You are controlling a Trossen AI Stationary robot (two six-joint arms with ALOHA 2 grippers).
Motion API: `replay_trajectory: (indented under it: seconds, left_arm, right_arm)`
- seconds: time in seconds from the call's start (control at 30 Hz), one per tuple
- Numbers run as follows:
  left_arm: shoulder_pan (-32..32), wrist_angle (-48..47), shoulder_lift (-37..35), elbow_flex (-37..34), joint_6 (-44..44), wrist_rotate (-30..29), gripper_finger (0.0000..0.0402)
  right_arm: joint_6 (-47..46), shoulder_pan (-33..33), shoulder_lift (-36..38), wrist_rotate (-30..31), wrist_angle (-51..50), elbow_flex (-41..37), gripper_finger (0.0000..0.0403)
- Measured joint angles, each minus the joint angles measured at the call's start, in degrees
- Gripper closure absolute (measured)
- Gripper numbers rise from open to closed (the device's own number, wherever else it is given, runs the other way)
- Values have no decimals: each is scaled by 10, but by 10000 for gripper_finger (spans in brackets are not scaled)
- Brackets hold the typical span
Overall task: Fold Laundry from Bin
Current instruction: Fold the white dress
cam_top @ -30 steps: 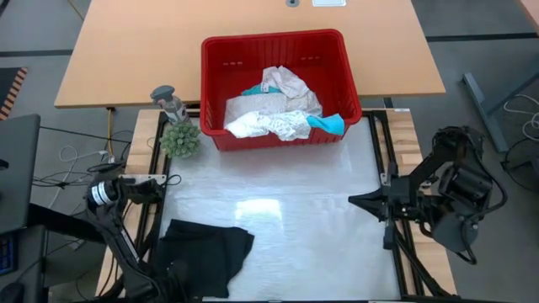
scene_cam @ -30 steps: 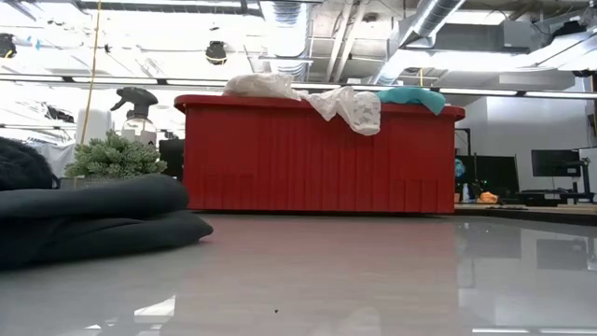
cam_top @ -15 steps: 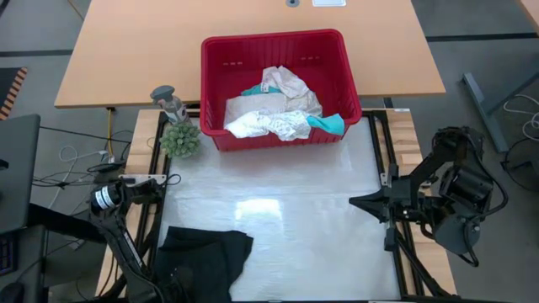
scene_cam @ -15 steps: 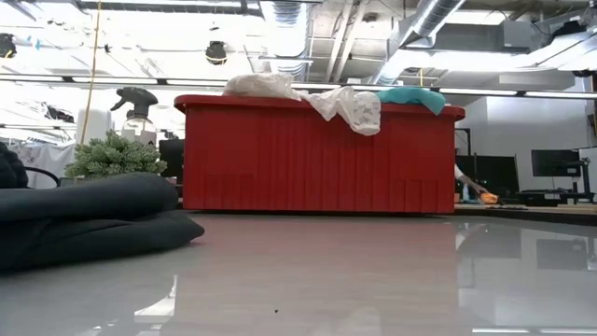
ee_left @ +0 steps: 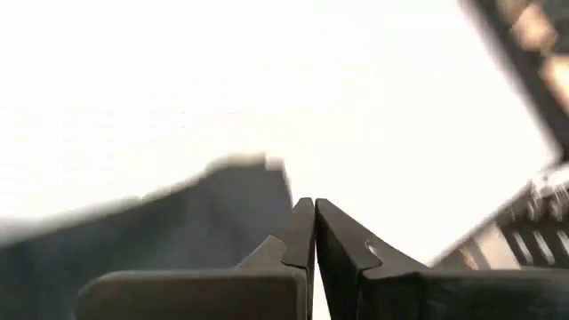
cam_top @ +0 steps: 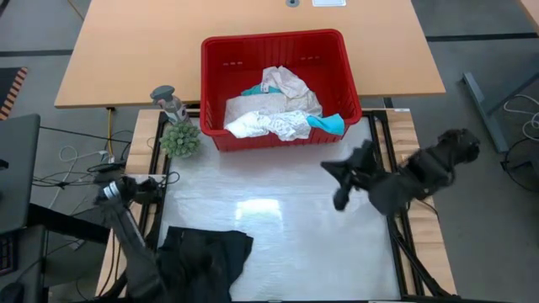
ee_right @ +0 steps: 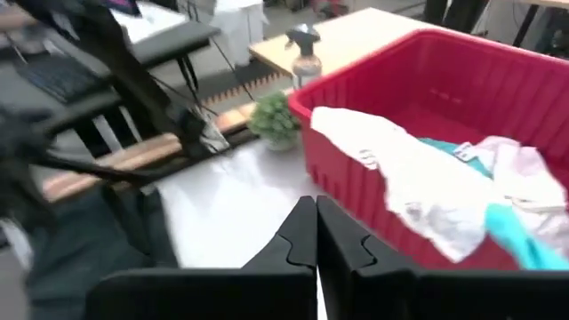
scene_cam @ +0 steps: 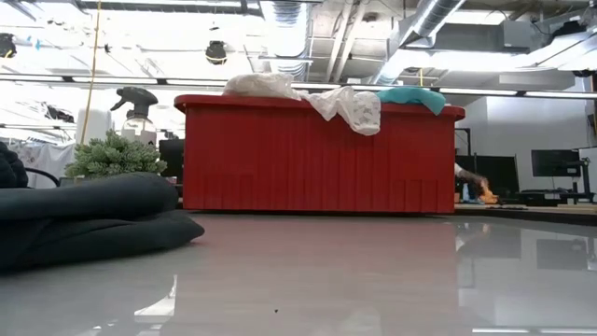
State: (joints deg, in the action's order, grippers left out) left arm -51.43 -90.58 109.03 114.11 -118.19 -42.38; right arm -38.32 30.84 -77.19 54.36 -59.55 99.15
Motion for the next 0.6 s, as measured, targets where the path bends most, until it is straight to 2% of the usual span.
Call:
replay_trajectory:
  seconds: [0.1,0.2,0.3,0.37,0.47,0.6]
  left_arm:
    - [60,36,-32,49,257,-55,391]
    - [143,43,-59,94,489,-28,362]
    - [225,47,-80,129,701,-26,317]
    - [280,47,-97,144,823,-19,284]
    - [374,47,-119,148,974,23,235]
    - [493,43,-123,148,1142,63,192]
  right_arm:
    - [68,-70,8,-90,4,0,363]
    - [126,-144,9,-169,6,0,333]
    - [203,-211,3,-220,7,0,292]
    - [242,-252,-1,-251,16,0,261]
    - [284,-305,-6,-287,31,0,216]
    - [319,-360,-6,-290,49,0,172]
